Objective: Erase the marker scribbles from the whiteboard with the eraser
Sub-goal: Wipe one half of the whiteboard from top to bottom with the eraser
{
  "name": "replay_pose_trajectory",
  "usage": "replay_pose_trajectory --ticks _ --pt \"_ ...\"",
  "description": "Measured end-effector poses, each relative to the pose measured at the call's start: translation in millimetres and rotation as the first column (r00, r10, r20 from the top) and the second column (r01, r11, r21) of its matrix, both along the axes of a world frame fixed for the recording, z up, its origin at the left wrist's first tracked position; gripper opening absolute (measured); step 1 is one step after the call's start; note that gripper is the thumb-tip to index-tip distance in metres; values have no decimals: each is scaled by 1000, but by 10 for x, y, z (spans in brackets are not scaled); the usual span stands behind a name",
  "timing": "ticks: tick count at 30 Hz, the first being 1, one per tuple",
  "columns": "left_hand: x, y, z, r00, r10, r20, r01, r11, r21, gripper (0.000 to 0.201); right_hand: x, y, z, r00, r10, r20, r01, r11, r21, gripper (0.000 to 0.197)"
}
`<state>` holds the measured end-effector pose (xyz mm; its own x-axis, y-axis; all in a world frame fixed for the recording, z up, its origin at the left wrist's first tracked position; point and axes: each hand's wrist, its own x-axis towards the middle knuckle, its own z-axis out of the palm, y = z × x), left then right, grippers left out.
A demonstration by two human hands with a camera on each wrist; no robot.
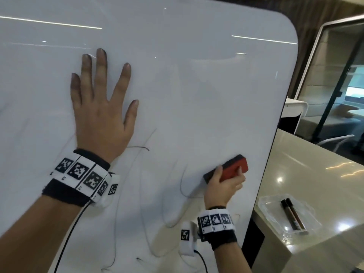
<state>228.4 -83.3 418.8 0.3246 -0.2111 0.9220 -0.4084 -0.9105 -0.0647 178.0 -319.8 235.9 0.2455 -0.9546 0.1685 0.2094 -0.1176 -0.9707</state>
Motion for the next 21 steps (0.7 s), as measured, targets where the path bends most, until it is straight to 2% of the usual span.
replay_pose_trajectory --ticks 1,2,3,4,5,6,7,10,12,14,16,17,19,21 --pt "1 -5 2 1000 -2 -1 2 1000 -3 61 13 146 107 998 18 52 -12 993 -115 64" --pt "2 -3 -1 1000 -6 -1 6 1000 -3 61 6 316 202 993 61 97 -29 951 -308 63" --pt "4 3 -5 1000 -8 3 8 1000 -2 61 -29 501 270 987 140 74 -80 845 -528 59" --pt "9 16 -8 1000 -10 9 10 1000 -1 61 -64 645 288 981 195 -10 -145 696 -703 54" --pt "15 31 -10 1000 -15 14 15 1000 1 62 -84 707 256 975 202 -90 -191 562 -805 49" --pt "22 45 -10 1000 -20 17 20 1000 6 62 -76 691 177 977 175 -126 -197 490 -849 46" --pt "28 63 -7 1000 -24 19 23 1000 15 62 -75 628 75 983 145 -115 -174 510 -842 46" --pt "47 160 5 999 -37 21 36 998 58 64 -81 359 -345 997 80 -22 -78 805 -589 57" --pt "44 231 19 998 -55 17 54 994 93 66 -92 397 -544 999 31 -33 -44 875 -483 66" --pt "22 275 38 997 -78 -1 78 990 115 68 -78 594 -544 999 22 -35 -36 874 -484 67" --pt "-2 306 62 994 -110 -23 112 987 119 68 -19 768 -298 997 66 35 -40 866 -498 60" --pt "-16 325 78 992 -125 -26 127 985 117 66 18 835 -88 994 91 60 -43 833 -552 56" --pt "-44 376 132 991 -135 10 133 987 93 59 83 956 420 987 145 66 -54 694 -718 52" --pt "-60 449 186 990 -126 58 126 992 0 51 116 1016 838 986 162 39 -58 555 -830 52"
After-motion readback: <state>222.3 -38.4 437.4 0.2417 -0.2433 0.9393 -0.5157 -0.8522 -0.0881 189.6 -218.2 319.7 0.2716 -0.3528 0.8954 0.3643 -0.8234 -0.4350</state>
